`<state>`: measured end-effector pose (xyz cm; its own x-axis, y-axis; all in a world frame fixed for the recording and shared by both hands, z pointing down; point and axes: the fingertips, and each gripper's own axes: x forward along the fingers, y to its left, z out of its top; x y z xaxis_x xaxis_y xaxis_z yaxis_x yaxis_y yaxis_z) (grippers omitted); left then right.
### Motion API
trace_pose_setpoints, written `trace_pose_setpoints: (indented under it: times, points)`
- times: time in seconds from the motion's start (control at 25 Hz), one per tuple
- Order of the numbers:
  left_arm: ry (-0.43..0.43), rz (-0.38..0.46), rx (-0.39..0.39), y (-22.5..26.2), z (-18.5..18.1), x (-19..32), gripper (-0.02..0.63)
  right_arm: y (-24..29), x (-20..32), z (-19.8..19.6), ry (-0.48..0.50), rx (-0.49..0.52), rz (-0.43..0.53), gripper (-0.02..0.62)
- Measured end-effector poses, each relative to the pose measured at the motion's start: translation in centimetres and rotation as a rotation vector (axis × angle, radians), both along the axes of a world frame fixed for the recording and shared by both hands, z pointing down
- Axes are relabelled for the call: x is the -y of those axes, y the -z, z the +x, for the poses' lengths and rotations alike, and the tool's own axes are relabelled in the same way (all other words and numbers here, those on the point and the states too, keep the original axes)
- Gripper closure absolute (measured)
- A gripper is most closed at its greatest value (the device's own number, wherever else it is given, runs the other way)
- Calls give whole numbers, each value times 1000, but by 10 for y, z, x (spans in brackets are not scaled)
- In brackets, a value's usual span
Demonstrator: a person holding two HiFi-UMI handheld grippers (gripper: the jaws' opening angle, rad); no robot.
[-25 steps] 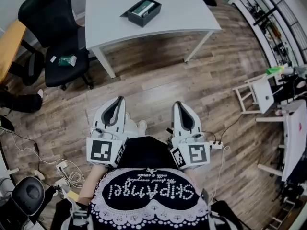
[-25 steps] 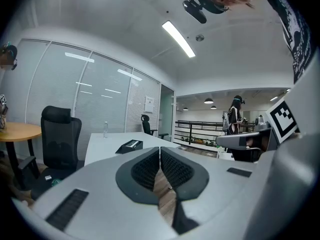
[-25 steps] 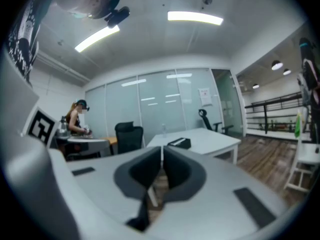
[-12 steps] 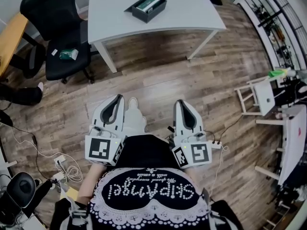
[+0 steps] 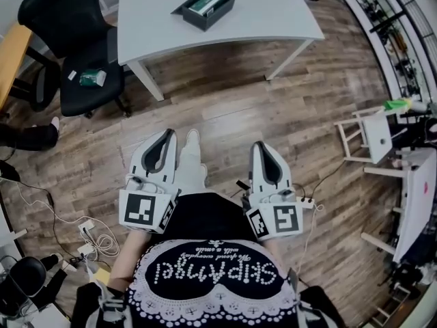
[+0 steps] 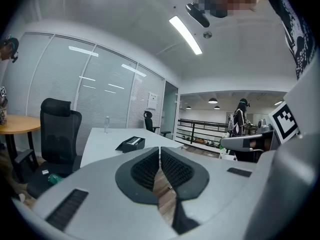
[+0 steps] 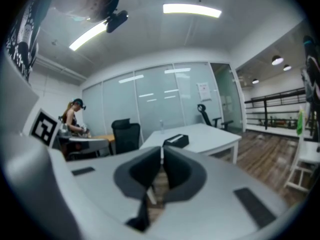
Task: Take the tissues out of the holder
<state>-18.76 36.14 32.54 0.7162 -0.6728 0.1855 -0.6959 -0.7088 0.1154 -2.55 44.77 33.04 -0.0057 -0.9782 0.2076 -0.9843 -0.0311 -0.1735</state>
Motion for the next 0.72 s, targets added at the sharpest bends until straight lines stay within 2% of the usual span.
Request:
trace_pose_setpoints:
  times: [0.32, 0.72]
  points:
    - [-24, -1, -20, 2, 22, 53, 575, 0, 51, 18, -12, 8, -21, 558]
    - [-84, 15, -42, 15, 44, 143, 575, 14, 142, 42, -52, -20, -6, 558]
